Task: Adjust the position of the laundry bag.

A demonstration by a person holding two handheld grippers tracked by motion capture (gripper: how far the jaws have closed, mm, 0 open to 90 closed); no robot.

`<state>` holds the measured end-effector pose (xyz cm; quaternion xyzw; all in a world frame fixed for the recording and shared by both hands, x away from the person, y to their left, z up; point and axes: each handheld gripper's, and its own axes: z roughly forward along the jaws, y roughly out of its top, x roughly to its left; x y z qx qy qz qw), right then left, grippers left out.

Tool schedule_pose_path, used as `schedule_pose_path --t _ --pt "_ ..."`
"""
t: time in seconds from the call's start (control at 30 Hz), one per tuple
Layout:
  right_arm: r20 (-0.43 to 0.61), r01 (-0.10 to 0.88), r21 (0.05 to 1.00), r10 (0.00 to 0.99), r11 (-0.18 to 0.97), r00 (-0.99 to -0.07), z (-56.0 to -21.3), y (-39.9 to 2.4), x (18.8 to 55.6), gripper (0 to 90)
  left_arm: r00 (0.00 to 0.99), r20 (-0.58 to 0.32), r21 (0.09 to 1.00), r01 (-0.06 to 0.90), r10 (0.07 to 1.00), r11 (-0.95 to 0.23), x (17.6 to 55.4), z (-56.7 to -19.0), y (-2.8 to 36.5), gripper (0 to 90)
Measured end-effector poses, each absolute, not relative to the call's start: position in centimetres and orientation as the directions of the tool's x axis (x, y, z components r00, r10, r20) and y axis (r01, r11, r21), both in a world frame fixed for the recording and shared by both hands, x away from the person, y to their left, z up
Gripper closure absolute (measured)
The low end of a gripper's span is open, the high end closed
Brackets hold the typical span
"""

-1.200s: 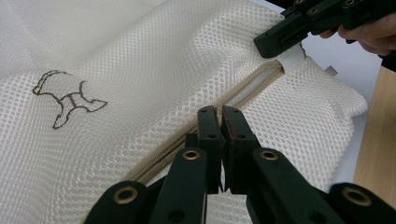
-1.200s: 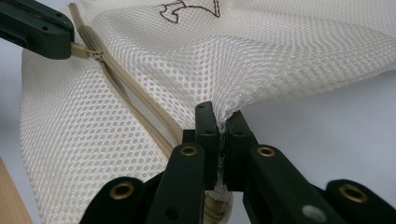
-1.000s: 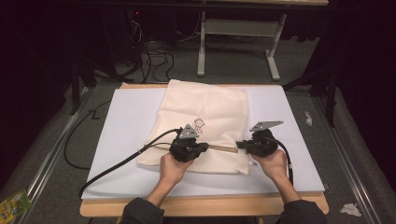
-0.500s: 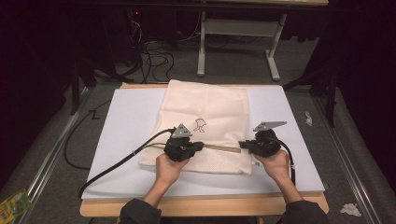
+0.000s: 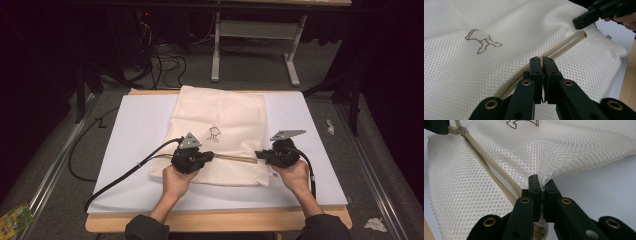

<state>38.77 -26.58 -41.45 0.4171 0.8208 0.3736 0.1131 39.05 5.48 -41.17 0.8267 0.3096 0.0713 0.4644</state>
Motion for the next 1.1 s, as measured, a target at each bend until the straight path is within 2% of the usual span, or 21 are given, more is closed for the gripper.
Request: schedule_pose_path --t 0.37,0.47,1.1 --pt "0.133 0.607 0.706 0.774 0.365 -0.620 -41.5 -26.9 38.8 88.7 0.787 -0.167 0.814 0.449 0.593 -0.367 39.4 -41.1 6.4 87.3" --pt "0.134 0.609 0.704 0.774 0.365 -0.619 -41.5 -27.0 38.8 88.6 0.781 -0.192 0.814 0.465 0.594 -0.347 39.6 -41.2 6.8 87.4" --pt "0.130 0.619 0.699 0.788 0.358 -0.602 -41.8 -27.4 39.3 88.6 0.770 -0.128 0.822 0.435 0.625 -0.368 39.1 -40.9 8.1 87.5"
